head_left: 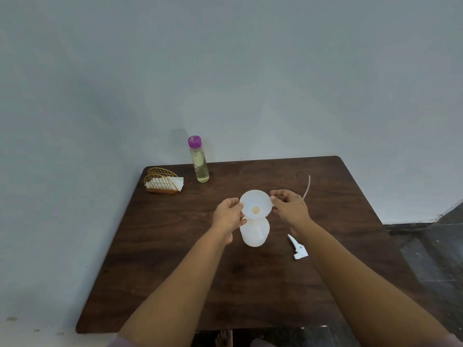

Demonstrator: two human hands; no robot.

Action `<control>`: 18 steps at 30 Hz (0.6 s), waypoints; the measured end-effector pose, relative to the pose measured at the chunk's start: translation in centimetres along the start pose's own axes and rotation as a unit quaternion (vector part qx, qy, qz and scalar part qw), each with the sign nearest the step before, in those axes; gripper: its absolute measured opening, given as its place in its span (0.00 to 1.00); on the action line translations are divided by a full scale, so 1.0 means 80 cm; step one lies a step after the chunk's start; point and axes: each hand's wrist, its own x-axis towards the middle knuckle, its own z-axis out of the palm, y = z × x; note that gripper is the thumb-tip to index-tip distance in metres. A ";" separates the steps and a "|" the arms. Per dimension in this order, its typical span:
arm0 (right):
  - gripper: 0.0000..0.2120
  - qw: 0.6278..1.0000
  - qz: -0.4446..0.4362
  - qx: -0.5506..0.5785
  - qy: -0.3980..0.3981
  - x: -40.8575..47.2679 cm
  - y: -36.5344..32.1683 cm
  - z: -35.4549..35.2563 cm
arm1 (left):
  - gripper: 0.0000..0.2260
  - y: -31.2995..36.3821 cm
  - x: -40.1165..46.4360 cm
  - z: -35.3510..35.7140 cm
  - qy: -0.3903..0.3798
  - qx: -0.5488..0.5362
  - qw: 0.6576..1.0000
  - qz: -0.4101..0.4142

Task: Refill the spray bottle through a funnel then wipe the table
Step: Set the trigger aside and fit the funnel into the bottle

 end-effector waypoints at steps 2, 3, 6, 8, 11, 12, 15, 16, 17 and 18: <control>0.09 1.000 -0.003 -0.007 -0.003 -0.002 -0.001 0.000 | 0.17 0.000 -0.001 0.000 0.002 -0.002 1.000 0.000; 0.09 1.000 -0.005 -0.010 -0.006 -0.004 -0.002 0.000 | 0.17 0.000 -0.001 -0.001 0.004 -0.004 1.000 0.001; 0.09 1.000 -0.010 0.007 -0.018 -0.009 -0.005 -0.002 | 0.17 -0.001 -0.002 -0.002 0.010 -0.014 1.000 0.007; 0.08 1.000 -0.019 0.008 -0.019 -0.011 -0.007 -0.003 | 0.16 0.000 -0.002 -0.003 0.016 -0.023 0.999 0.015; 0.07 1.000 -0.020 0.010 -0.015 -0.012 -0.010 -0.003 | 0.15 0.003 -0.002 -0.003 0.027 -0.030 0.999 0.030; 0.07 1.000 -0.014 0.013 -0.015 -0.012 -0.010 -0.003 | 0.14 0.004 -0.003 -0.003 0.026 -0.031 0.999 0.035; 0.07 1.000 0.004 0.018 -0.014 -0.010 -0.010 -0.003 | 0.14 0.003 -0.006 -0.002 0.017 -0.023 0.999 0.039; 0.07 1.000 0.008 0.016 -0.014 -0.010 -0.009 -0.003 | 0.14 0.002 -0.007 -0.002 0.016 -0.019 0.999 0.039; 0.06 1.000 0.011 0.013 -0.013 -0.010 -0.008 -0.003 | 0.15 0.000 -0.007 -0.003 0.016 -0.016 0.999 0.038; 0.06 1.000 0.013 0.009 -0.011 -0.010 -0.007 -0.003 | 0.15 -0.002 -0.008 -0.003 0.016 -0.013 0.999 0.038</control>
